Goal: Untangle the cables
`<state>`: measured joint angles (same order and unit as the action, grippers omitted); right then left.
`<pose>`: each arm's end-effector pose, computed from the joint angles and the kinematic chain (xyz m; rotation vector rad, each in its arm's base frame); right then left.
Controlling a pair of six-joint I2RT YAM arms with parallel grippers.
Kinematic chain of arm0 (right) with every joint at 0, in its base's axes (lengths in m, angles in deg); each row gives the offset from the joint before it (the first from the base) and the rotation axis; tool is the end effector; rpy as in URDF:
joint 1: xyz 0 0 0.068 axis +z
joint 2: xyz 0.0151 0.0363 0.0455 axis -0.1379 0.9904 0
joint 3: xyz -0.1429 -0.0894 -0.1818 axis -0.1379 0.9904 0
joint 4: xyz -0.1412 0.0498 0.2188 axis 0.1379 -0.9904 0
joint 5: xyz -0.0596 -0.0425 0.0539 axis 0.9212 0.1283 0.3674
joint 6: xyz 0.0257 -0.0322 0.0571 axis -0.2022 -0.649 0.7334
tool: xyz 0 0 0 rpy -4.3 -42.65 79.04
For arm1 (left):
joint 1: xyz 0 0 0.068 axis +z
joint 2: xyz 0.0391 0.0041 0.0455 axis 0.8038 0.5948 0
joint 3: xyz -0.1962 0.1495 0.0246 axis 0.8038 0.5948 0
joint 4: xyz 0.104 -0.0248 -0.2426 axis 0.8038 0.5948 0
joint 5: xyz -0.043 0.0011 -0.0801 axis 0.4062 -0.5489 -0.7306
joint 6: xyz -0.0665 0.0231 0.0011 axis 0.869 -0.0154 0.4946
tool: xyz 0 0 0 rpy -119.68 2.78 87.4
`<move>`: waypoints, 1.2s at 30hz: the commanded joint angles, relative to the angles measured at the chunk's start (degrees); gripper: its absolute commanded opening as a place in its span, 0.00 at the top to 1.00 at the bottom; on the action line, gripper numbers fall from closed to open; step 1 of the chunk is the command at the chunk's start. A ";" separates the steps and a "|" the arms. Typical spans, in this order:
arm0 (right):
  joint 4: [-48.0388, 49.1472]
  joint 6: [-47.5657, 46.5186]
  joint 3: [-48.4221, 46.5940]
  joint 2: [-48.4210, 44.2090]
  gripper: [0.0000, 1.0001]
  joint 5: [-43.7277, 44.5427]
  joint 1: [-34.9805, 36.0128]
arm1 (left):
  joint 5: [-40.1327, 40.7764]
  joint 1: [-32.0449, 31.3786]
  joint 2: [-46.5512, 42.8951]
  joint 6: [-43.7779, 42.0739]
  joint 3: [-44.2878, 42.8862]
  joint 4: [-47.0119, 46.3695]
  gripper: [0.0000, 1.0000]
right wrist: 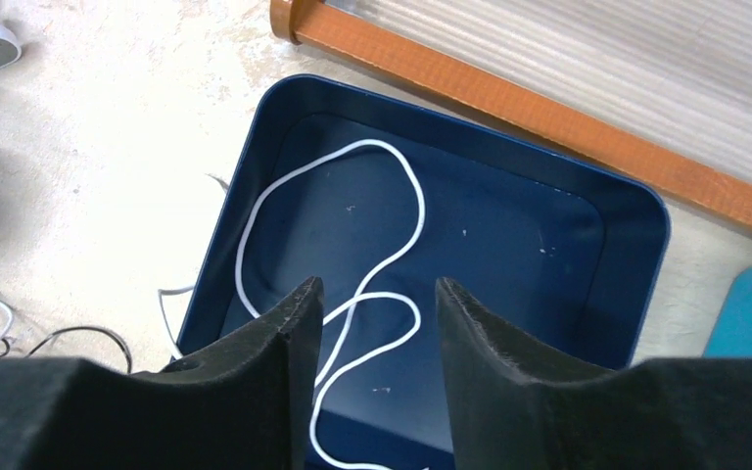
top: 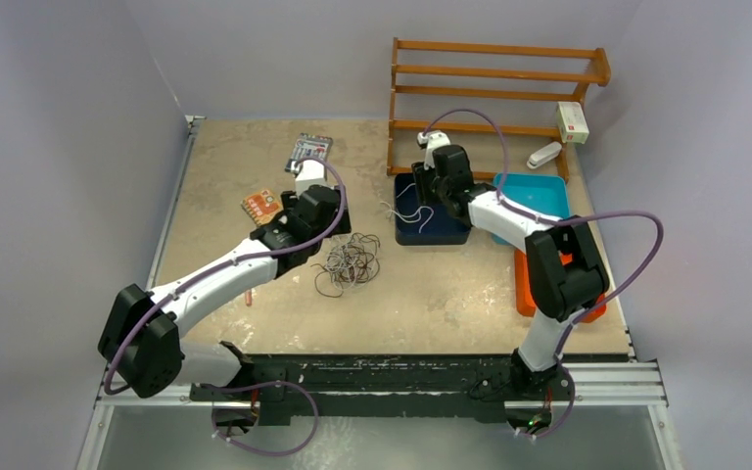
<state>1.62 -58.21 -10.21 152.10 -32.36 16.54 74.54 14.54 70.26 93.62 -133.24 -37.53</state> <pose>0.3898 0.1711 0.1930 -0.3142 2.0515 0.2011 0.2641 -0.1754 0.2341 -0.1870 2.1006 -0.1536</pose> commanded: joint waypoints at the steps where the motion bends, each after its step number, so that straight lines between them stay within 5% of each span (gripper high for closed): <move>1: 2.29 -0.36 0.44 -5.20 0.50 2.65 0.05 | -1.12 0.64 0.82 -1.51 -3.09 -0.84 0.23; 11: -0.21 -11.35 1.45 -10.63 0.50 -18.47 0.12 | -8.23 0.91 3.07 -1.36 -2.67 -5.95 0.25; 22: -15.15 -20.02 -4.12 -4.55 0.49 -23.00 0.35 | -8.94 0.98 4.05 -1.69 -3.61 -5.14 0.26; 36: -17.00 -22.08 -5.15 0.32 0.47 -25.68 2.50 | -8.25 1.41 3.63 -2.35 -3.34 -4.55 0.27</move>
<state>-14.33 -78.78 -12.36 151.49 -56.97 18.66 65.82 15.61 75.09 92.26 -134.21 -40.72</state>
